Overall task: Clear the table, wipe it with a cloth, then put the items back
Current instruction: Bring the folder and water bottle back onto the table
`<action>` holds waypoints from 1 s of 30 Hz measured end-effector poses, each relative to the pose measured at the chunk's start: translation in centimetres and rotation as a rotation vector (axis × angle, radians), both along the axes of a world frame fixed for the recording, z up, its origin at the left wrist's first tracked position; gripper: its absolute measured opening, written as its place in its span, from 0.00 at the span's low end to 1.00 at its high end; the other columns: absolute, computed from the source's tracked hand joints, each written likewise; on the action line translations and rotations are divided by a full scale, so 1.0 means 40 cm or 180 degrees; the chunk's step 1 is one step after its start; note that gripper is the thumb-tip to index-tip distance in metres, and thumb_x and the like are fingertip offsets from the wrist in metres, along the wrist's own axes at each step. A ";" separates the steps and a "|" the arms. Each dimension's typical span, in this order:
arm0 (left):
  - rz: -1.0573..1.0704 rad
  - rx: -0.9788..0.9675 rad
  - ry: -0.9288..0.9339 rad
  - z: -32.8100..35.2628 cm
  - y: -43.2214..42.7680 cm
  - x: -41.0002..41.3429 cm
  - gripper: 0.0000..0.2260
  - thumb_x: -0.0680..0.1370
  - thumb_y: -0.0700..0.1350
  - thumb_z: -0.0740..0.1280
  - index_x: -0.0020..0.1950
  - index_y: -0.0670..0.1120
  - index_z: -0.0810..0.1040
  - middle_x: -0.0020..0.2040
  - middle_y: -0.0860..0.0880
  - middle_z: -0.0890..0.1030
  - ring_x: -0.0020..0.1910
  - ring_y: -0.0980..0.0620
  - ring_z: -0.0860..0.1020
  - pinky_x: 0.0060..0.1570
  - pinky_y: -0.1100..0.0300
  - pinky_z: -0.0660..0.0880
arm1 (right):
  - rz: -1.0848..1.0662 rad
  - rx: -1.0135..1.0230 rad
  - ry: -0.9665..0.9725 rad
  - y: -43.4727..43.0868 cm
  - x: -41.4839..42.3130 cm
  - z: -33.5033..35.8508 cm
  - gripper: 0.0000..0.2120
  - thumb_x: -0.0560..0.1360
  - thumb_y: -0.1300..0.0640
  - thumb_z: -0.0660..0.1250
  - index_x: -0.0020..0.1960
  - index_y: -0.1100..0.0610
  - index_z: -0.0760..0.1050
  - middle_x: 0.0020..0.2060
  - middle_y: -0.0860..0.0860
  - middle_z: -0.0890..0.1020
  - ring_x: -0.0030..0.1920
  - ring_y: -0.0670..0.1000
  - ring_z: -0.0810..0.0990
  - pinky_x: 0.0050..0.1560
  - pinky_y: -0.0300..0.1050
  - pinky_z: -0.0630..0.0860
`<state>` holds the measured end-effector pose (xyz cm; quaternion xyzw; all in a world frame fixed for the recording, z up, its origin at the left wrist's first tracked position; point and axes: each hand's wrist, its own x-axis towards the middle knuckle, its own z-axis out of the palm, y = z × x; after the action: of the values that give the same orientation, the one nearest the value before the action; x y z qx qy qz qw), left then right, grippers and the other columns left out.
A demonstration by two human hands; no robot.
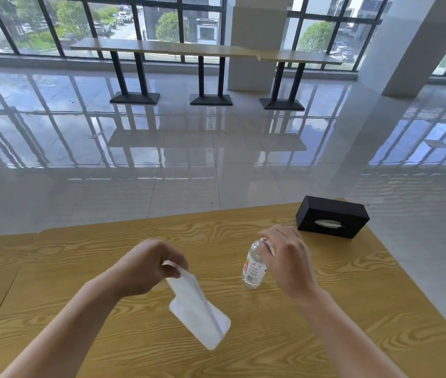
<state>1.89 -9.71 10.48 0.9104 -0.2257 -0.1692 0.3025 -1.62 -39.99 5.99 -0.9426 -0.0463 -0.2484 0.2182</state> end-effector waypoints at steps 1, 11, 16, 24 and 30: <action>-0.0072 -0.0066 0.0057 0.014 -0.003 -0.005 0.16 0.74 0.39 0.75 0.39 0.63 0.83 0.42 0.66 0.83 0.47 0.66 0.80 0.49 0.68 0.72 | 0.0237 0.0246 0.0007 0.022 -0.010 0.007 0.08 0.73 0.63 0.74 0.52 0.58 0.83 0.47 0.49 0.84 0.51 0.46 0.80 0.52 0.34 0.74; -0.1489 -0.0436 0.0367 0.152 -0.135 -0.074 0.11 0.73 0.40 0.76 0.47 0.57 0.87 0.46 0.57 0.86 0.49 0.54 0.83 0.54 0.52 0.78 | 0.2328 0.3181 0.3756 0.127 -0.005 -0.040 0.28 0.84 0.52 0.61 0.80 0.54 0.55 0.75 0.47 0.69 0.76 0.49 0.65 0.77 0.58 0.59; -0.1841 -0.0512 0.0356 0.170 -0.168 -0.072 0.10 0.72 0.38 0.77 0.46 0.54 0.87 0.48 0.58 0.85 0.54 0.51 0.82 0.60 0.47 0.76 | 0.2497 0.3616 0.3567 0.081 -0.038 -0.027 0.13 0.84 0.65 0.55 0.59 0.60 0.78 0.51 0.50 0.83 0.54 0.51 0.81 0.60 0.50 0.74; -0.1701 -0.0687 -0.0002 0.123 -0.160 -0.073 0.11 0.71 0.34 0.77 0.40 0.51 0.86 0.54 0.59 0.84 0.68 0.59 0.74 0.62 0.61 0.73 | 0.1615 0.3895 0.2981 -0.029 -0.075 -0.011 0.22 0.78 0.57 0.71 0.64 0.70 0.71 0.56 0.63 0.79 0.57 0.61 0.76 0.62 0.60 0.70; -0.1744 -0.0378 -0.0306 0.111 -0.168 -0.082 0.28 0.71 0.22 0.61 0.45 0.54 0.87 0.59 0.63 0.81 0.68 0.67 0.71 0.62 0.72 0.69 | 0.1604 0.3978 0.2821 -0.064 -0.112 -0.002 0.17 0.79 0.62 0.68 0.66 0.67 0.74 0.60 0.69 0.78 0.59 0.64 0.78 0.63 0.64 0.72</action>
<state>-1.39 -16.41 14.91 0.8031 -0.4869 -0.1878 0.2873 -6.10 -42.54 5.89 -0.6184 -0.0191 0.2252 0.7527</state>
